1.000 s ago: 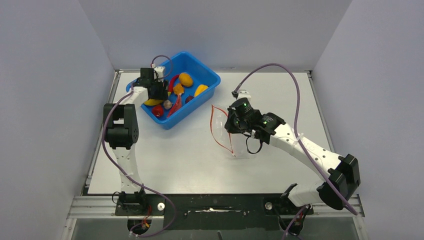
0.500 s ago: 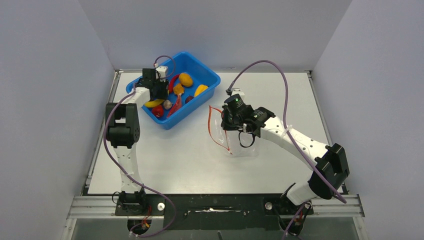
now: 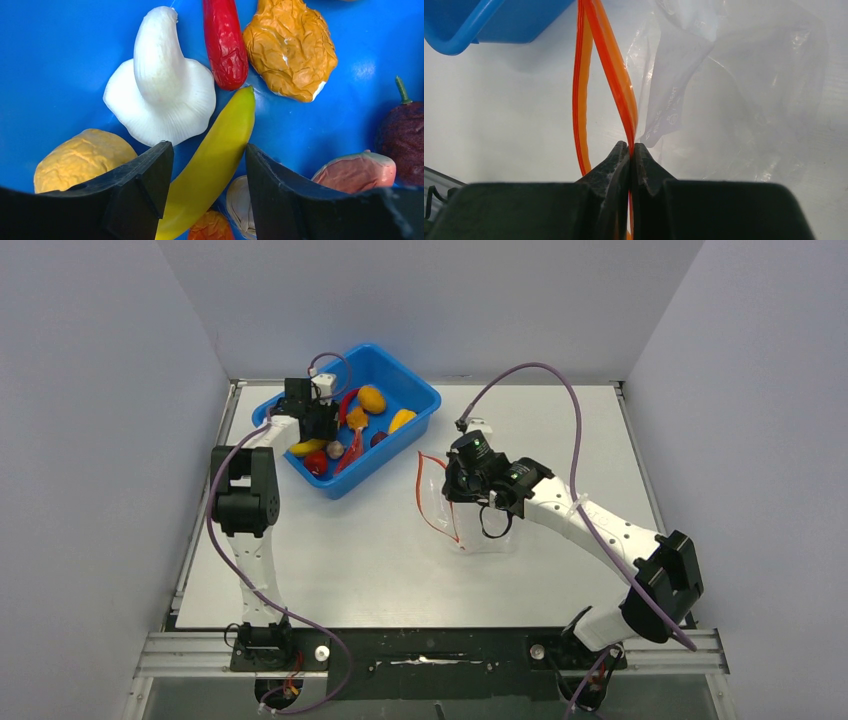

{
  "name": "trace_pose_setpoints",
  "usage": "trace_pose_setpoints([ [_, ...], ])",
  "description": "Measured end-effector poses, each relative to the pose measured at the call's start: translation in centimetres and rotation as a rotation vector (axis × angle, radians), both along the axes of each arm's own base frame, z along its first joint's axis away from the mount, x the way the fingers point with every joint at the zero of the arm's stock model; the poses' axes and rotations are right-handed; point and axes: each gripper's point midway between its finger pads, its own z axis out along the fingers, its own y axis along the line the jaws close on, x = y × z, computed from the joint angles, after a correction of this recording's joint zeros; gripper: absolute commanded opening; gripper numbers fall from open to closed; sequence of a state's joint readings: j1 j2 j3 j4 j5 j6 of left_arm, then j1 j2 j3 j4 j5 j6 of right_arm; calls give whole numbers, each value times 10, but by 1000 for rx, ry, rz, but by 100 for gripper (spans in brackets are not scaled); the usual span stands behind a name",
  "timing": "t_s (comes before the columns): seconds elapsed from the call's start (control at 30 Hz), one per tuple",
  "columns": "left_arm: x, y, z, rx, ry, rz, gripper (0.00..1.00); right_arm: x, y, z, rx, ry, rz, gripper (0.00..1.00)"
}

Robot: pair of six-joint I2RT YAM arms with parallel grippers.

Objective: Place the food in the zip-top bag and seal the zipper
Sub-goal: Pick up the fake fruit from the bin.

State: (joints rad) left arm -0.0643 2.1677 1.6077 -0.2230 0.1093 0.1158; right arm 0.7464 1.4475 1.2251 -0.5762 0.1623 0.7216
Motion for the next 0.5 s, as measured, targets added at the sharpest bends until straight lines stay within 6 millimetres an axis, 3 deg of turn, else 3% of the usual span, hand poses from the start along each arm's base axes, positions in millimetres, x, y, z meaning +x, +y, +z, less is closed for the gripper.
trace_pose_setpoints([
  [0.23, -4, 1, -3, 10, 17, 0, 40, 0, 1, 3, 2, -10, 15, 0],
  [0.4, -4, -2, -3, 19, 18, -15, 21, 0, 2, 3, 2, -14, 28, 0],
  [0.5, -5, -6, -3, 26, 19, -23, 17, 0, 3, 4, 8, -18, 31, 0],
])
